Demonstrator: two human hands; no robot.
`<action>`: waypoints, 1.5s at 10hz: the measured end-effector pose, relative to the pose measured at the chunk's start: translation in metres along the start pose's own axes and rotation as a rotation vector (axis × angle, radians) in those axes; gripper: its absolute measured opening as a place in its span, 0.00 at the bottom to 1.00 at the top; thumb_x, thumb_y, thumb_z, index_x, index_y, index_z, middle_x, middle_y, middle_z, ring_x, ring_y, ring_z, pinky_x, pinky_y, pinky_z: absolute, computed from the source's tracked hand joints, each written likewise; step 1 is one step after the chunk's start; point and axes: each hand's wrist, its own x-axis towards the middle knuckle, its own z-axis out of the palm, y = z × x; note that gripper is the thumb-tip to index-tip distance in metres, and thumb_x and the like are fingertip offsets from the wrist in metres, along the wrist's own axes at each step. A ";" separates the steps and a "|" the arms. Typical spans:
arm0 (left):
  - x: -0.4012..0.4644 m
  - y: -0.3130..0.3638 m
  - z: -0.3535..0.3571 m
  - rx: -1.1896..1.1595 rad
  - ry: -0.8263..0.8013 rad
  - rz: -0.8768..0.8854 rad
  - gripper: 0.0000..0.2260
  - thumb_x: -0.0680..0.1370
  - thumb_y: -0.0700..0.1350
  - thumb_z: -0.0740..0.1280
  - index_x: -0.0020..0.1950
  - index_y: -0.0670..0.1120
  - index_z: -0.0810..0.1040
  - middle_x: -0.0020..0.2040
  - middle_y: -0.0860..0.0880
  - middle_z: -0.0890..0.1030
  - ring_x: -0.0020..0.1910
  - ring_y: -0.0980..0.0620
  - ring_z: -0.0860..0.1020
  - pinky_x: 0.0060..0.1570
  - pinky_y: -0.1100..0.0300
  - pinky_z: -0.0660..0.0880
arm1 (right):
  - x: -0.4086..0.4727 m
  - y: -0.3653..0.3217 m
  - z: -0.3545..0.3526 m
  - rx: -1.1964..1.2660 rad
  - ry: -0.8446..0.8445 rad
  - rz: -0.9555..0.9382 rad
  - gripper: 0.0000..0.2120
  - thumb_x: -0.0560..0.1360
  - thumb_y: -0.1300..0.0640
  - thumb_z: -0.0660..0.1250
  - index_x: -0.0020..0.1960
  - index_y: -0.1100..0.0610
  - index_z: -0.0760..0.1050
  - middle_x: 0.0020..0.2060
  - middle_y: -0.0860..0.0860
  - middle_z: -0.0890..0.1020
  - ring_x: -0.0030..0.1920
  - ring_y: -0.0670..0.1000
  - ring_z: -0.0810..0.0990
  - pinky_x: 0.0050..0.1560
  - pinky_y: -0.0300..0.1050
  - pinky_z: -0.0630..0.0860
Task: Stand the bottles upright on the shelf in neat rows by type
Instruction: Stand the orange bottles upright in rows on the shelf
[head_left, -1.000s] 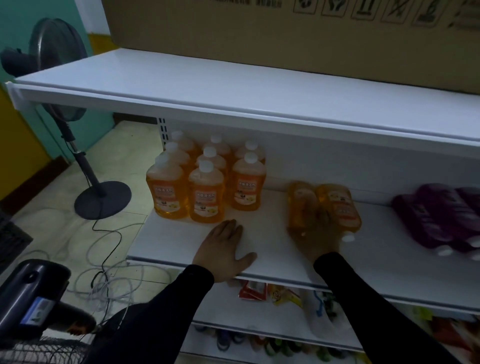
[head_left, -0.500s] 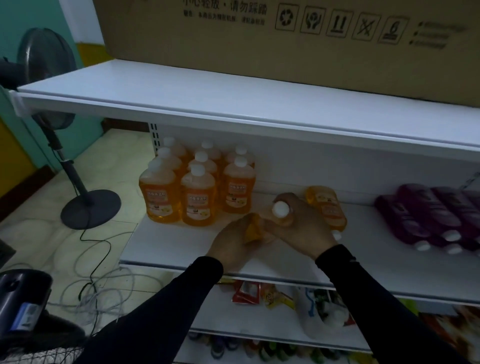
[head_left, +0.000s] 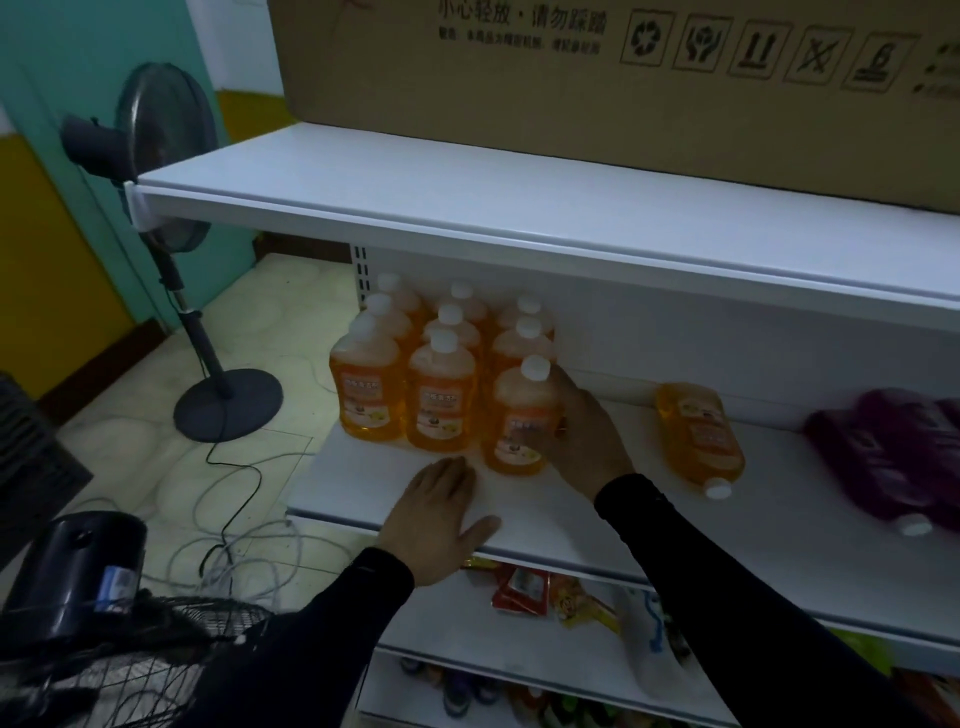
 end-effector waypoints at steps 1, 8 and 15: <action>-0.001 -0.004 0.007 0.059 0.025 0.004 0.36 0.79 0.66 0.46 0.77 0.42 0.60 0.77 0.43 0.60 0.77 0.47 0.56 0.75 0.54 0.46 | 0.007 0.000 0.013 -0.046 0.056 0.003 0.41 0.72 0.46 0.72 0.77 0.46 0.53 0.61 0.58 0.73 0.59 0.56 0.73 0.55 0.43 0.69; 0.004 0.008 0.000 -0.039 0.000 0.066 0.32 0.80 0.64 0.52 0.76 0.43 0.63 0.75 0.45 0.66 0.74 0.48 0.61 0.72 0.58 0.55 | -0.034 0.116 -0.065 -0.260 0.458 0.506 0.37 0.69 0.39 0.71 0.71 0.55 0.63 0.68 0.60 0.69 0.65 0.62 0.70 0.65 0.57 0.70; 0.048 0.129 -0.011 -0.757 -0.017 -0.066 0.28 0.71 0.56 0.73 0.67 0.58 0.66 0.61 0.56 0.76 0.57 0.58 0.76 0.55 0.62 0.73 | -0.052 0.033 -0.132 0.005 -0.322 0.119 0.31 0.58 0.22 0.63 0.54 0.38 0.76 0.50 0.33 0.78 0.50 0.35 0.76 0.49 0.34 0.72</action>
